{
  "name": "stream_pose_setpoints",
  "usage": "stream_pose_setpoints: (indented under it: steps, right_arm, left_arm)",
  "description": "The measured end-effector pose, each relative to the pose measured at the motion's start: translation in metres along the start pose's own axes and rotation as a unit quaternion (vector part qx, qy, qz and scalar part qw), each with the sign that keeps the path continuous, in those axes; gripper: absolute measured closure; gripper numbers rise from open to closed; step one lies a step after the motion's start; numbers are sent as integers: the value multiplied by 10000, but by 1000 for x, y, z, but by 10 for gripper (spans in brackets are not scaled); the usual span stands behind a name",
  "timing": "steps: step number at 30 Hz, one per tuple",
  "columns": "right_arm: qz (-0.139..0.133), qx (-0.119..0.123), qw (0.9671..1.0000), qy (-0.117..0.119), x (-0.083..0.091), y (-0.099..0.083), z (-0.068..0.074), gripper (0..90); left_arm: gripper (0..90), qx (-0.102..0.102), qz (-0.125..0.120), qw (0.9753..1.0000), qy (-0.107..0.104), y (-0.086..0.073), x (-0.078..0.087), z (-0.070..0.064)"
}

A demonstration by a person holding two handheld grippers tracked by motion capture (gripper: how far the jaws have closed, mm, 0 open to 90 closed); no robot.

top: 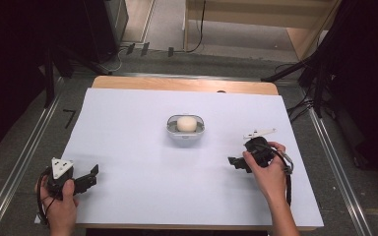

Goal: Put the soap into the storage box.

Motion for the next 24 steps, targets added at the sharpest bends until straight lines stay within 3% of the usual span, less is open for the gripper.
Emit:
stream_pose_setpoints:
  steps: [4, 17, 24]
  right_arm:
    - [-13, 26, 10000, -47, 4, -9, -5, 126]
    - [-93, -197, 9996, -194, 17, -35, -19, 115]
    - [-261, -273, 9991, -201, 26, -50, -25, 94]
  left_arm:
    - [141, -6, 2, 10000, -5, 0, 0, 0]
    - [141, 3, -1, 10000, -6, 0, 0, 0]
    - [141, -5, -6, 10000, -2, 0, 0, 0]
Point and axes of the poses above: each handheld gripper's, and its own axes: x roughly backward along the jaws, y roughly out of its top, z roughly to its left, the point moved 6 cm from there along -x, roughly forward along the jaws, and after that the axes turned 9 degrees about -z, right-handed, at the moved point
